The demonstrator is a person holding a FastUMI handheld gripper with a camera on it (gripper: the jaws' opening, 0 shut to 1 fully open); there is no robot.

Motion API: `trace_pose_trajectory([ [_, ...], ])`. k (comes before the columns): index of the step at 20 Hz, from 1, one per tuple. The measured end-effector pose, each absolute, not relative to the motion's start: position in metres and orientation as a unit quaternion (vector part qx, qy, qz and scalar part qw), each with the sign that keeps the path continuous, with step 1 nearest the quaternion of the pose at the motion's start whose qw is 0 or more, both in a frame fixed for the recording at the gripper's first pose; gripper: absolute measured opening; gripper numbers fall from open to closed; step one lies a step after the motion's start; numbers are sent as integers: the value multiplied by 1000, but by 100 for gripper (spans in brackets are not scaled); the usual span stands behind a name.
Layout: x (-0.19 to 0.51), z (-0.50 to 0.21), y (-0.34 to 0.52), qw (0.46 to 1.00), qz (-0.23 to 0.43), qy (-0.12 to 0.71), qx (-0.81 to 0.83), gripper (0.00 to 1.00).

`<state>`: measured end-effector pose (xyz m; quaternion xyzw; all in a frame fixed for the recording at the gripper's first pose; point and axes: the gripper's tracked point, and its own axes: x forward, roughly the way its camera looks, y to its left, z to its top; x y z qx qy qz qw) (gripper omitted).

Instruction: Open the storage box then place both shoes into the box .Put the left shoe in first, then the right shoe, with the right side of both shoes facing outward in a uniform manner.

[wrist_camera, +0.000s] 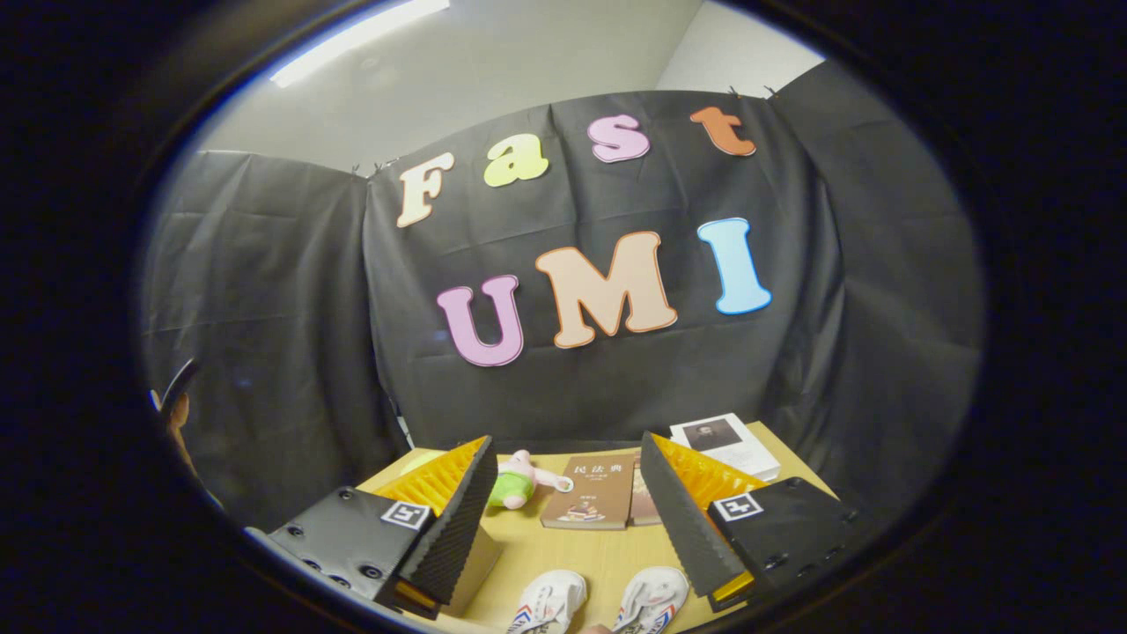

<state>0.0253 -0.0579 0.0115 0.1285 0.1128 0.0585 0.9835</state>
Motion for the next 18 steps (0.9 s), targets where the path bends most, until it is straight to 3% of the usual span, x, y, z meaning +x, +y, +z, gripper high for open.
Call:
trace_pose_trajectory([
  [18, 18, 5, -59, 987, 48, 108, 112, 100],
])
